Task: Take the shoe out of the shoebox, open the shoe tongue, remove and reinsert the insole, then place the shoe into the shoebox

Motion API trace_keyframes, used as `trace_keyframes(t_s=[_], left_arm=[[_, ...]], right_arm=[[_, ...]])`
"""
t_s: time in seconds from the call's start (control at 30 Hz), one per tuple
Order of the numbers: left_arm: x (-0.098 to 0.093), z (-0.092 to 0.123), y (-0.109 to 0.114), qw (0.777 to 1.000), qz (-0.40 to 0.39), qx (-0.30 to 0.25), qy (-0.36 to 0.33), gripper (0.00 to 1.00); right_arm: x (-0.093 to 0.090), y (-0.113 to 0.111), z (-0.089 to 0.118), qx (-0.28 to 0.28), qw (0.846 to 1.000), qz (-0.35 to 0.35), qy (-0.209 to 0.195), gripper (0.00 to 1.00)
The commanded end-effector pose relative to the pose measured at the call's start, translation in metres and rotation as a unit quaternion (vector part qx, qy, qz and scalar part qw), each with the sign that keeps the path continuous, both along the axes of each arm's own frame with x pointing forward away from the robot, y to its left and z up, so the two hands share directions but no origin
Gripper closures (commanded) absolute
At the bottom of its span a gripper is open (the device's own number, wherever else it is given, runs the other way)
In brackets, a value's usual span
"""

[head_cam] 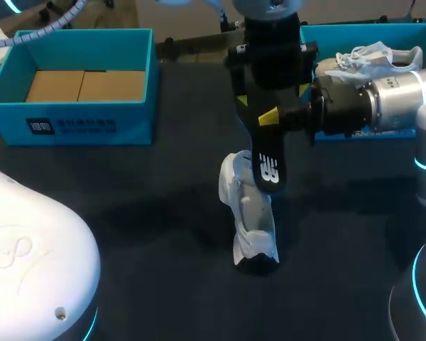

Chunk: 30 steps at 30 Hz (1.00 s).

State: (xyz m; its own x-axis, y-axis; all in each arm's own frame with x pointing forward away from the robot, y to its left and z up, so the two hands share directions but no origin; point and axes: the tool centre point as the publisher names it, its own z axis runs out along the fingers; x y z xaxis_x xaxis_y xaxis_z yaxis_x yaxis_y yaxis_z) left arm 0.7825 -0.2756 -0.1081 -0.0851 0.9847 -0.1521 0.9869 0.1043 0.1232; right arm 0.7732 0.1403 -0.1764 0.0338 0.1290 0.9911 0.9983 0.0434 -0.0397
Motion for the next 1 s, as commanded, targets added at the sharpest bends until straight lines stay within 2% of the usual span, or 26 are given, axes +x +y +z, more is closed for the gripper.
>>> trace_keyframes(t_s=[0.03, 0.27, 0.6, 1.0], left_arm=[[0.002, -0.001, 0.007, 1.0, -0.003, -0.024, 0.021, 0.0], [0.003, 0.003, 0.017, 0.994, -0.006, -0.09, 0.064, 0.0], [0.002, 0.013, 0.029, 0.975, -0.008, -0.208, 0.081, 0.0], [0.0, 0.021, 0.038, 0.946, 0.005, -0.311, 0.09, 0.0]], right_arm=[[-0.003, -0.001, 0.002, -0.002, 1.0, -0.004, -0.001, 1.0], [-0.004, -0.007, 0.005, -0.007, 1.0, -0.011, -0.004, 1.0], [-0.005, -0.014, 0.009, -0.01, 1.0, -0.019, -0.008, 1.0], [-0.007, -0.019, 0.012, -0.012, 1.0, -0.028, -0.01, 1.0]])
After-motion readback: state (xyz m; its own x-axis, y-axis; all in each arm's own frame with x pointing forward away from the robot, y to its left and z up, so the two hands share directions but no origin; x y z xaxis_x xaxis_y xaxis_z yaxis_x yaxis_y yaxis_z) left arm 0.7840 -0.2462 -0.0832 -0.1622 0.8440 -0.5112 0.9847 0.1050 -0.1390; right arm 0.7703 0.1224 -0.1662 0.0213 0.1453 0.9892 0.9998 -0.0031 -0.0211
